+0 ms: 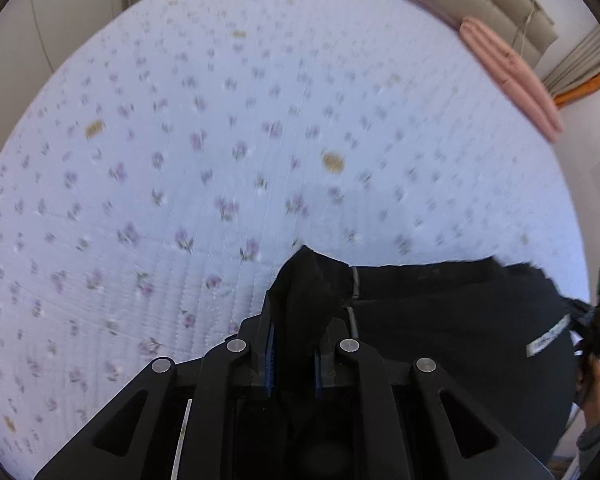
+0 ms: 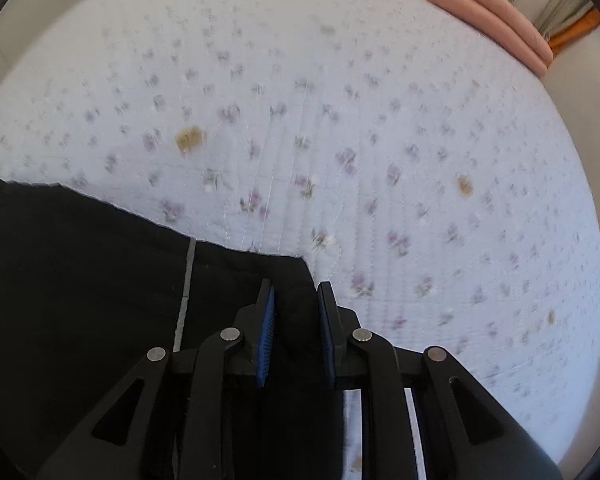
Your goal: Fold large clothes
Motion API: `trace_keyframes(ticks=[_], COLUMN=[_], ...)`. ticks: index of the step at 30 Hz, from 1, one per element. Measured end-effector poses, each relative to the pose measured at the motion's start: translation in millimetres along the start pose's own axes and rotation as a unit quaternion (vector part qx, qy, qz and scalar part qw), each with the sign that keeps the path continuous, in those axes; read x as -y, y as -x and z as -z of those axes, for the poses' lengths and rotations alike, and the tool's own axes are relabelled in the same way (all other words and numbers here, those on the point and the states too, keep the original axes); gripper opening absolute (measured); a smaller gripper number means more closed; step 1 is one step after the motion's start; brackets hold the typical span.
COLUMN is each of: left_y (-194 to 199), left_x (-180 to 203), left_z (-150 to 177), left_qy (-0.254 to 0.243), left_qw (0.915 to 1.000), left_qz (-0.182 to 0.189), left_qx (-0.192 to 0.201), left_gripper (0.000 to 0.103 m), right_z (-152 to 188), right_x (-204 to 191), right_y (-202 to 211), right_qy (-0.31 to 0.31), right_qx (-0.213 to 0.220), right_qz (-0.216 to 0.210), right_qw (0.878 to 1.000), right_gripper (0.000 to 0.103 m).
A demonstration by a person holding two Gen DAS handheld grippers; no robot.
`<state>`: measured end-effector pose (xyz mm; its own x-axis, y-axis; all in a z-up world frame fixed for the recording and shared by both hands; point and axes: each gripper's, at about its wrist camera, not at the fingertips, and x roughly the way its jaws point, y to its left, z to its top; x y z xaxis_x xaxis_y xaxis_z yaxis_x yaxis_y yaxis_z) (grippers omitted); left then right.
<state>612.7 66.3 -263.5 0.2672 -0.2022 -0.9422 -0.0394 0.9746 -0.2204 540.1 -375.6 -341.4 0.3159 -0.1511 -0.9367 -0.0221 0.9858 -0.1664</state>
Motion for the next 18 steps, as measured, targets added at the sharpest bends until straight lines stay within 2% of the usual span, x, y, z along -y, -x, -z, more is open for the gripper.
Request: trace_keyframes(ticks=[2,3,4,5,7,8,10,12,13,14,16,18], left_y=[-10,-11,-7,-3,11,23,43,68,83,98,117,139], left_x=[-5,-12,-20,-30,-53,-67,-83,-90,-88,-87,-88,-69], left_z=[-1,-4,-6,-8,-11,-11,-10,-7,-2,4,18,37], left_qy=[0.005,0.018,0.039,0.061,0.108,0.131,0.147,0.143,0.136,0.124,0.115,0.093], left_qw=[0.9998,0.9997,0.9992,0.9981,0.9939,0.9908,0.9882,0.9884,0.9880,0.9878,0.9879,0.9904], left_qz=[-0.020,-0.012,0.001,0.008,0.017,0.022,0.022,-0.006,-0.040,-0.058,-0.065,-0.054], left_qx=[-0.006,-0.007,-0.007,-0.003,0.012,0.025,0.037,0.052,0.062,0.074,0.082,0.087], left_gripper=[0.024,0.025,0.030,0.040,0.051,0.051,0.051,0.050,0.048,0.048,0.048,0.047], right_z=[-4,-7,-10,-14,-18,-18,-23,-24,-20,-16,-2,17], right_x=[-1,-1,-2,-4,-2,2,17,37,45,48,49,36], right_y=[-2,-3,-5,-6,-6,-3,7,29,46,59,92,125], right_qy=[-0.009,-0.010,-0.006,-0.003,-0.003,-0.011,-0.044,-0.080,-0.094,-0.098,-0.094,-0.078], right_qx=[-0.003,-0.008,-0.012,-0.014,-0.020,-0.024,-0.025,-0.006,0.005,0.013,0.034,0.049], right_qz=[0.006,0.008,0.011,0.012,0.007,0.001,-0.010,-0.049,-0.058,-0.058,-0.059,-0.059], right_qw=[1.000,1.000,1.000,1.000,1.000,1.000,0.999,0.996,0.994,0.993,0.993,0.994], right_gripper=[0.023,0.023,0.023,0.023,0.026,0.037,0.047,0.047,0.048,0.049,0.049,0.049])
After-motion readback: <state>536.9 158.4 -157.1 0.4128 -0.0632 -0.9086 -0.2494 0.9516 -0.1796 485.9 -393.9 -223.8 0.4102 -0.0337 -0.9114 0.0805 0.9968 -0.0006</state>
